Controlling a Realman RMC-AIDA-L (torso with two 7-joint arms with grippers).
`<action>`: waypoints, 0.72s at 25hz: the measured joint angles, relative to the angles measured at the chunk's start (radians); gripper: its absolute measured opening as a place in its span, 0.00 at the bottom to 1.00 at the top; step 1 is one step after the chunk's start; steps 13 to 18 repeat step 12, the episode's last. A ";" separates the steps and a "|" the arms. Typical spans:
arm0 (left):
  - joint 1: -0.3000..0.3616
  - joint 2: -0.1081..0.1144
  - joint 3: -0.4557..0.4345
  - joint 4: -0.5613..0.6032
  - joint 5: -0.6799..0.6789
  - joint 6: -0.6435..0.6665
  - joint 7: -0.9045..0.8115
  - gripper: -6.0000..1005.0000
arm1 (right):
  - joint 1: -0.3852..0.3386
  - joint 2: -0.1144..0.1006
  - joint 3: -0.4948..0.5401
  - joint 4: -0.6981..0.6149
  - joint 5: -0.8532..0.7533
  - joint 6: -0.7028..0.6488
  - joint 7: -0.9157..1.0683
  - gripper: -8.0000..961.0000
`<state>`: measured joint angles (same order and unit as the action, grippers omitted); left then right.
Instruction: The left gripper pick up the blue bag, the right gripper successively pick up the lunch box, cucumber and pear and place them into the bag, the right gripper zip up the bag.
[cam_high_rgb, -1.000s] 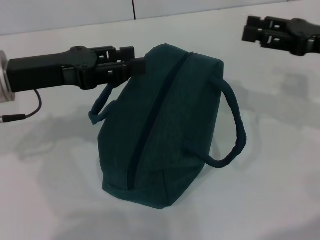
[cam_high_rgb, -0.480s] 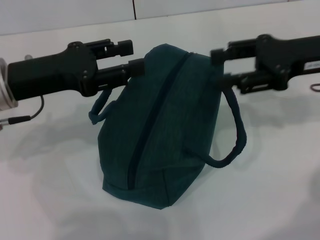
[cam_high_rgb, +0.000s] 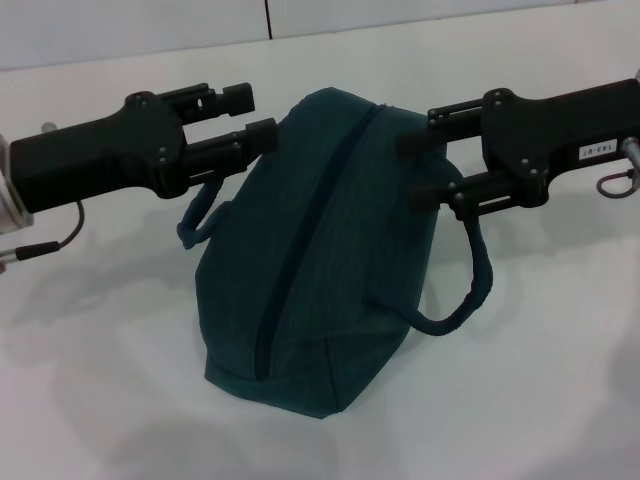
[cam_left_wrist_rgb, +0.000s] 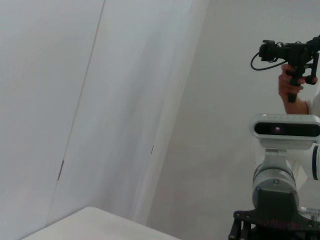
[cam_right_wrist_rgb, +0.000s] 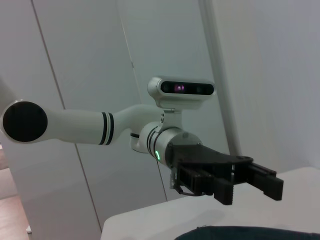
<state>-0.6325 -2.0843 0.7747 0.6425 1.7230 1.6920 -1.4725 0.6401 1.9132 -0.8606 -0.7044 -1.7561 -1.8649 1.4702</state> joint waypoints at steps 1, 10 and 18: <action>0.001 0.000 0.000 -0.001 -0.002 0.000 0.000 0.62 | 0.001 0.000 0.000 0.000 -0.001 0.002 0.000 0.70; 0.002 0.000 0.000 -0.001 -0.003 0.000 0.001 0.62 | 0.007 0.000 -0.019 -0.001 -0.006 0.011 0.007 0.70; 0.002 0.001 0.000 -0.001 -0.003 -0.001 0.001 0.62 | 0.010 0.000 -0.021 -0.001 -0.012 0.012 0.008 0.70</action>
